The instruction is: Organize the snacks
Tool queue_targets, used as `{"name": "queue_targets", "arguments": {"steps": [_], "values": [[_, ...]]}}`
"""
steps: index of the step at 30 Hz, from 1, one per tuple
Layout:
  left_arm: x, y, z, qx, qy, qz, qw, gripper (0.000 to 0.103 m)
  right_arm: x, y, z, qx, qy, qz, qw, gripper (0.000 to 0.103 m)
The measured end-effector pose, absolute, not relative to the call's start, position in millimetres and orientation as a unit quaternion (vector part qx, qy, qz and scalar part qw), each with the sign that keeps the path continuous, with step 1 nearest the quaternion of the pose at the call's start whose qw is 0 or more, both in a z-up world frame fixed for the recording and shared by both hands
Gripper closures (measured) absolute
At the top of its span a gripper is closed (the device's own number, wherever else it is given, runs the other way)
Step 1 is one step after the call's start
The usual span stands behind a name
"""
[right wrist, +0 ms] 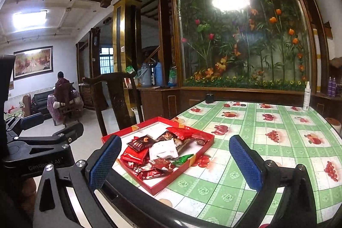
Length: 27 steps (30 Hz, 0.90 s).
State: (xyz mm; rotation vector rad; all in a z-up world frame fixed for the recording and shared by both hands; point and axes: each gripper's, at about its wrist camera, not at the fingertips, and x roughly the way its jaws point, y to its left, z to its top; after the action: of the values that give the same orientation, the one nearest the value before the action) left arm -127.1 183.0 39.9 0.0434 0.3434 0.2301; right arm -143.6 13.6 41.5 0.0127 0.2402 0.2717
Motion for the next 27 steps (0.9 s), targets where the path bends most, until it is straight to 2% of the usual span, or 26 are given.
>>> {"name": "queue_targets", "arguments": {"steps": [27], "values": [[-138.6, 216.7, 18.0, 0.016, 0.201, 0.157, 0.967, 0.000, -148.7, 61.7, 24.1, -0.035, 0.154, 0.166, 0.973, 0.001]]}}
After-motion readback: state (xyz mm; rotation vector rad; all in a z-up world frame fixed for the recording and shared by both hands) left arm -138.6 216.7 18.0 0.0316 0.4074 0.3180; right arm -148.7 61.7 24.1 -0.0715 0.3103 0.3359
